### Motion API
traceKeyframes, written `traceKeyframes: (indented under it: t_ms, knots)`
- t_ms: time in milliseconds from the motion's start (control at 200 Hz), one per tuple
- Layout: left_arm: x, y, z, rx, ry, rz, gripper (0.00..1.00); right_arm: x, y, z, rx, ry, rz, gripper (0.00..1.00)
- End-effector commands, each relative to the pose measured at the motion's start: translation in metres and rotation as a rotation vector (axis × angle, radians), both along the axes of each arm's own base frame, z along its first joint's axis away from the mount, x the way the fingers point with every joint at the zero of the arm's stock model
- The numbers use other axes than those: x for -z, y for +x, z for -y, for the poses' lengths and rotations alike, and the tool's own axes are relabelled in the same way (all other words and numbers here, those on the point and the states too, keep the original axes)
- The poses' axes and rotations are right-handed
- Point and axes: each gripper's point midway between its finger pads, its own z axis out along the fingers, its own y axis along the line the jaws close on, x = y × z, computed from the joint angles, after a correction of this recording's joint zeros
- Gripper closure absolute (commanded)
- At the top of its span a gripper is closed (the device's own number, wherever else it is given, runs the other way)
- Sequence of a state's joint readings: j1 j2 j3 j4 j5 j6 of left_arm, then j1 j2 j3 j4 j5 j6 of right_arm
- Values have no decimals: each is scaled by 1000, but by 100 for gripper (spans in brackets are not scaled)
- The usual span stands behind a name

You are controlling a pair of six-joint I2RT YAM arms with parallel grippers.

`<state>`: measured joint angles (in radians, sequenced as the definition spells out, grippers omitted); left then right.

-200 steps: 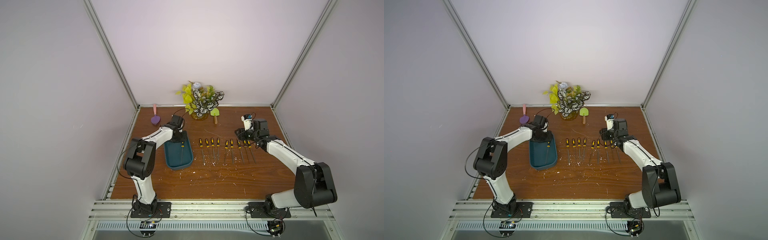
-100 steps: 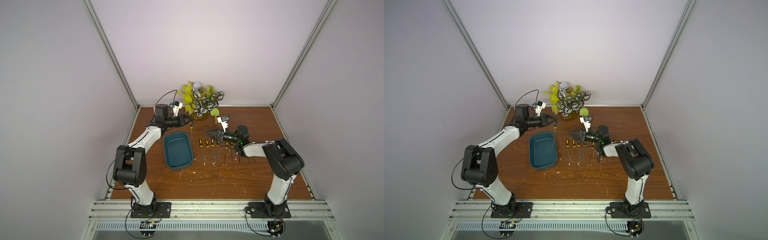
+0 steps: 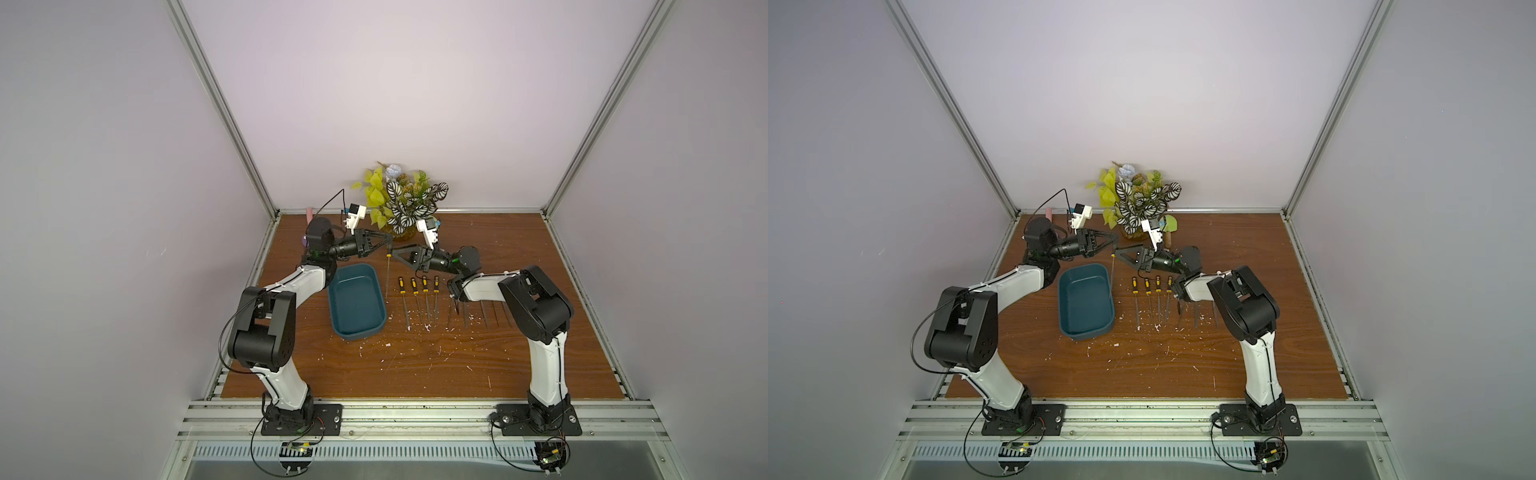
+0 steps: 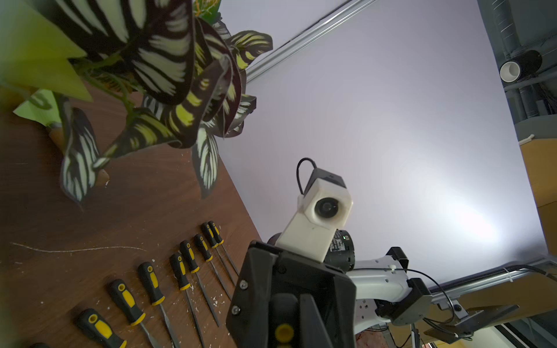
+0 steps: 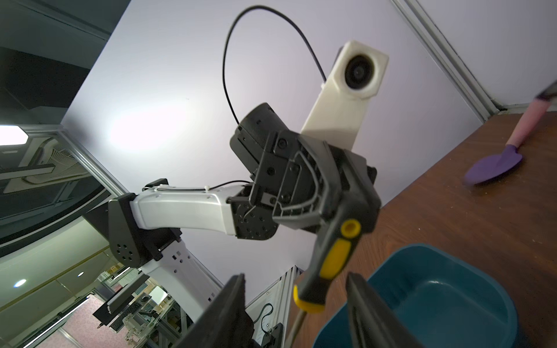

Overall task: Take the file tool out of the storage box
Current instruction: Pick up the file tool from the storage box.

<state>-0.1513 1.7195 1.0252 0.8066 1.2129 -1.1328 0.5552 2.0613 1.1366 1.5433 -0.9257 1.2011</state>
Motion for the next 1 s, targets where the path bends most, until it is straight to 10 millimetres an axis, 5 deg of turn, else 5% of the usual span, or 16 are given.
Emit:
traceKeyframes:
  t_ms: [0,300,360,415,445,500,565,605,666,846,996]
  knots:
    - [-4,-5,1,25,-9,35,100,-10,-1,-8,-15,-4,47,41]
    - [-3,-5,1,26,-8,31,100,-11,8,-21,19,-28,63,45]
    - [0,-5,1,26,-6,25,100,-15,8,-24,13,-20,70,59]
    - [2,-4,1,22,0,22,99,-17,9,-24,17,-17,67,85]
    - [4,-3,0,15,10,23,94,-19,9,-22,23,-12,69,100]
    - [16,3,-1,-11,69,5,67,-14,9,-17,39,-19,55,100]
    - [41,14,-9,-86,257,-17,48,-7,13,-5,71,-49,35,100]
    - [55,21,-19,-146,406,-7,23,2,15,5,95,-83,22,100]
    - [64,31,-37,-227,570,3,0,14,17,24,133,-148,0,100]
    - [62,46,-76,-414,780,70,0,67,28,98,313,-640,-18,100]
    - [61,49,-82,-452,799,94,0,96,31,197,446,-1160,-104,100]
